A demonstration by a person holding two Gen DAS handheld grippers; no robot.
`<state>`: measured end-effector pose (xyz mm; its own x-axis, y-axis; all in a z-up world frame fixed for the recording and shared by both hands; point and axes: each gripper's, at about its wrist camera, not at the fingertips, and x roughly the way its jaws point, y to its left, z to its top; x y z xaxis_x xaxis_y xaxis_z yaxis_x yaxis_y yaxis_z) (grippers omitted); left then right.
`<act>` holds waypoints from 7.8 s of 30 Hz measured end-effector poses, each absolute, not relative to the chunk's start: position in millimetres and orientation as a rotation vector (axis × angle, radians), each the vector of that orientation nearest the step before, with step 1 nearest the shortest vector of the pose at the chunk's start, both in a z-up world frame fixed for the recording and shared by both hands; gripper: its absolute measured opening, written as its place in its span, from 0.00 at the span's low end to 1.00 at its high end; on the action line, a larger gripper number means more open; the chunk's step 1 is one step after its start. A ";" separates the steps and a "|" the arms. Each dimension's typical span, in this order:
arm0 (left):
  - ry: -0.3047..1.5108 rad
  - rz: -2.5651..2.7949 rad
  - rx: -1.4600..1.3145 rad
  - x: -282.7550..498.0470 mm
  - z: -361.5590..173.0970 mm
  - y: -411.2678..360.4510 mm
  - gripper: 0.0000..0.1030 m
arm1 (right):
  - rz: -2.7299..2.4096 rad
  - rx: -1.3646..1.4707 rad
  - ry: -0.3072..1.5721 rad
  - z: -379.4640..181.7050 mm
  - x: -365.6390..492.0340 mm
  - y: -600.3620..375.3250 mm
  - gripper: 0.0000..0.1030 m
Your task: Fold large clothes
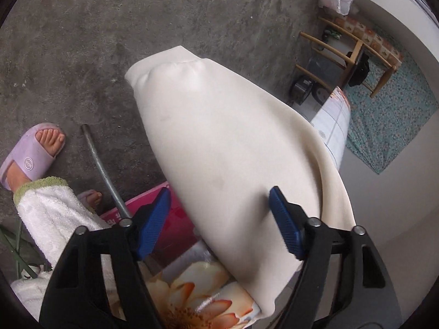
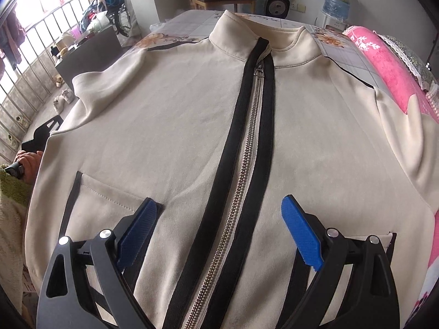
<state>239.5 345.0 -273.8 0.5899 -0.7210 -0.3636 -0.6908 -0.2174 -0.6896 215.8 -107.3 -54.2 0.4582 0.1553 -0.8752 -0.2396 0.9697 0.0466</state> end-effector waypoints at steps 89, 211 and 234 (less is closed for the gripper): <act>0.854 0.053 -0.214 141.5 -43.8 121.6 0.37 | 0.262 0.091 0.957 25.4 177.5 -249.8 0.35; 0.945 0.014 0.007 247.0 -46.3 18.0 0.93 | 0.100 0.005 0.939 -22.3 235.9 -281.9 0.94; 0.943 0.011 0.007 246.2 -46.4 18.0 0.93 | -0.595 0.680 0.645 -34.9 240.4 -598.0 0.63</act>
